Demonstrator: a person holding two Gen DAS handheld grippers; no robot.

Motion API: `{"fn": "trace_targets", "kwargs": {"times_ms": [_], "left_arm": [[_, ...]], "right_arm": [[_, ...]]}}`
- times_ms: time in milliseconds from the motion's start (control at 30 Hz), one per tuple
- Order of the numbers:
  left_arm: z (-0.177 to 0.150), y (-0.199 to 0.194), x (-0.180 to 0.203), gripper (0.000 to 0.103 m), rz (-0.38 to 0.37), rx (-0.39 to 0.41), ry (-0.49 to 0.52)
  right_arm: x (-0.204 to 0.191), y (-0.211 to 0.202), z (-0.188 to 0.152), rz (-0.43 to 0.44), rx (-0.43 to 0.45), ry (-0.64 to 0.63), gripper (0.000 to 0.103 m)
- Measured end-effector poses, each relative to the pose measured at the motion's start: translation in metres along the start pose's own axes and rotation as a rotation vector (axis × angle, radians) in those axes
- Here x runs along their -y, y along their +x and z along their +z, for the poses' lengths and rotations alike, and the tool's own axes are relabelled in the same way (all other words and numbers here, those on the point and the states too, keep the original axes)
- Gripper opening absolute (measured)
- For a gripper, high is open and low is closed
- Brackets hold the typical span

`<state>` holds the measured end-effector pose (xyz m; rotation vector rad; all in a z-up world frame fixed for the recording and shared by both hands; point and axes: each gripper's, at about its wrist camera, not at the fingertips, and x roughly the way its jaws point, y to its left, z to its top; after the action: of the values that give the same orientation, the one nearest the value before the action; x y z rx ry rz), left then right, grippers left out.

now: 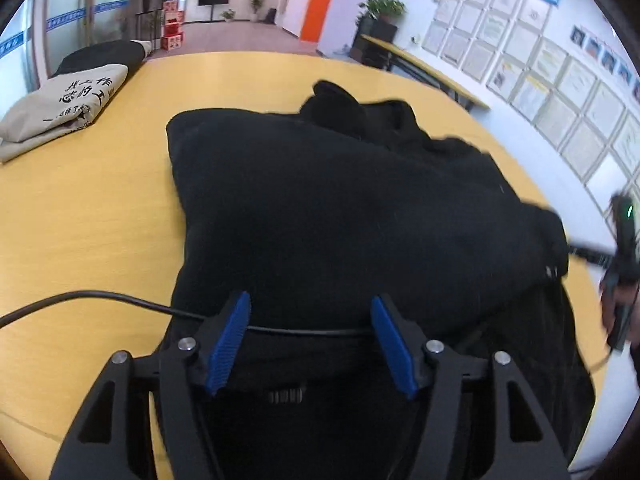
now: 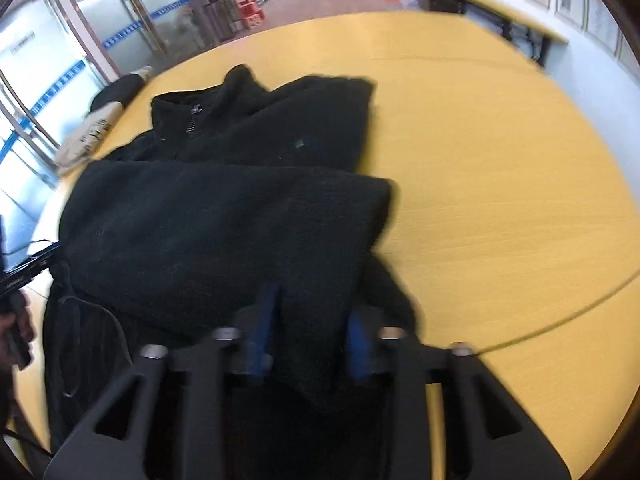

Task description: Fold clothes

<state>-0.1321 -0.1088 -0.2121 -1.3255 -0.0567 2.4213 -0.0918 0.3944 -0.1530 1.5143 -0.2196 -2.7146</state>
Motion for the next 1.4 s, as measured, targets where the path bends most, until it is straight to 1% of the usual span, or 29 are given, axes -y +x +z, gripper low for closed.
{"fn": "trace_targets", "kwargs": {"times_ms": [67, 100, 133, 200, 233, 267, 333, 367, 400, 433, 500, 567, 667, 733, 800, 867, 933, 967, 1000, 1067, 1100, 1133, 1167, 1200, 1233, 1267, 1300, 1367, 1400], "left_arm": [[-0.004, -0.019, 0.0, 0.066, -0.015, -0.016, -0.009], [-0.006, -0.028, 0.0, 0.066, -0.022, -0.025, -0.014], [-0.008, -0.041, 0.001, 0.066, -0.031, -0.029, -0.017], [-0.018, -0.08, 0.013, 0.067, -0.054, -0.015, -0.013], [-0.023, -0.098, 0.02, 0.067, -0.063, -0.01, -0.009], [-0.031, -0.118, 0.026, 0.068, -0.063, -0.014, -0.004], [-0.05, -0.151, 0.031, 0.07, -0.056, -0.041, -0.008], [-0.059, -0.166, 0.033, 0.072, -0.049, -0.066, -0.015], [-0.064, -0.171, 0.034, 0.073, -0.047, -0.084, -0.022], [-0.067, -0.177, 0.035, 0.073, -0.046, -0.101, -0.026], [-0.073, -0.188, 0.037, 0.073, -0.046, -0.126, -0.016], [-0.069, -0.182, 0.04, 0.073, -0.06, -0.114, -0.006], [-0.046, -0.137, 0.049, 0.074, -0.104, -0.061, 0.02], [-0.027, -0.099, 0.049, 0.074, -0.109, -0.028, 0.033], [-0.006, -0.06, 0.046, 0.074, -0.102, -0.002, 0.033], [0.013, -0.017, 0.035, 0.074, -0.105, 0.009, -0.002], [0.026, 0.022, 0.022, 0.074, -0.098, 0.002, -0.024], [0.027, 0.038, 0.015, 0.068, -0.092, -0.018, -0.026], [0.027, 0.05, 0.009, 0.062, -0.09, -0.028, -0.022], [0.019, 0.047, 0.005, 0.059, -0.102, 0.012, 0.025], [0.015, 0.044, 0.004, 0.058, -0.1, 0.013, 0.037], [0.013, 0.04, 0.003, 0.057, -0.096, 0.012, 0.045], [0.012, 0.035, 0.002, 0.057, -0.09, 0.008, 0.041], [0.012, 0.03, 0.002, 0.057, -0.082, 0.008, 0.036], [0.013, 0.022, 0.001, 0.057, -0.066, 0.024, 0.032], [0.015, 0.017, 0.001, 0.058, -0.052, 0.048, 0.033], [0.016, 0.014, 0.0, 0.06, -0.039, 0.065, 0.034], [0.014, 0.027, -0.002, 0.059, -0.026, 0.024, 0.043], [0.013, 0.028, -0.002, 0.058, -0.021, 0.029, 0.048]], "right_arm": [[-0.002, -0.026, 0.002, -0.024, 0.064, -0.033, 0.067], [-0.003, -0.037, 0.003, -0.02, 0.085, -0.042, 0.072], [-0.004, -0.05, 0.003, -0.01, 0.112, -0.053, 0.074], [-0.014, -0.071, 0.005, 0.052, 0.161, -0.095, 0.081], [-0.019, -0.082, 0.006, 0.086, 0.185, -0.117, 0.082], [-0.028, -0.088, 0.006, 0.145, 0.19, -0.153, 0.082], [-0.044, -0.088, 0.001, 0.245, 0.148, -0.235, 0.082], [-0.049, -0.087, -0.004, 0.266, 0.124, -0.267, 0.082], [-0.051, -0.085, -0.013, 0.265, 0.094, -0.3, 0.082], [-0.051, -0.081, -0.022, 0.245, 0.06, -0.328, 0.082], [-0.041, -0.074, -0.036, 0.204, -0.006, -0.332, 0.082], [-0.026, -0.072, -0.04, 0.182, -0.019, -0.289, 0.082], [-0.019, -0.071, -0.034, 0.16, 0.041, -0.225, 0.082], [-0.034, -0.059, -0.024, 0.167, 0.09, -0.21, 0.082], [-0.053, -0.041, -0.015, 0.144, 0.115, -0.217, 0.082], [-0.068, -0.017, -0.006, 0.127, 0.139, -0.209, 0.078], [-0.067, 0.006, -0.007, 0.117, 0.121, -0.165, 0.076], [-0.061, 0.021, -0.008, 0.1, 0.09, -0.128, 0.072], [-0.055, 0.033, -0.009, 0.093, 0.062, -0.099, 0.059], [-0.039, 0.033, -0.015, 0.119, 0.077, -0.081, 0.051], [-0.035, 0.029, -0.014, 0.128, 0.071, -0.073, 0.049], [-0.033, 0.024, -0.01, 0.136, 0.066, -0.057, 0.049], [-0.034, 0.016, -0.004, 0.143, 0.084, -0.045, 0.055], [-0.04, 0.01, 0.004, 0.136, 0.122, -0.059, 0.068], [-0.047, 0.004, 0.013, 0.124, 0.163, -0.083, 0.075], [-0.053, -0.002, 0.021, 0.113, 0.205, -0.106, 0.087], [-0.058, -0.002, 0.028, 0.085, 0.219, -0.124, 0.089], [-0.056, 0.014, 0.04, 0.054, 0.179, -0.112, 0.087], [-0.052, 0.019, 0.043, 0.052, 0.162, -0.094, 0.086]]}}
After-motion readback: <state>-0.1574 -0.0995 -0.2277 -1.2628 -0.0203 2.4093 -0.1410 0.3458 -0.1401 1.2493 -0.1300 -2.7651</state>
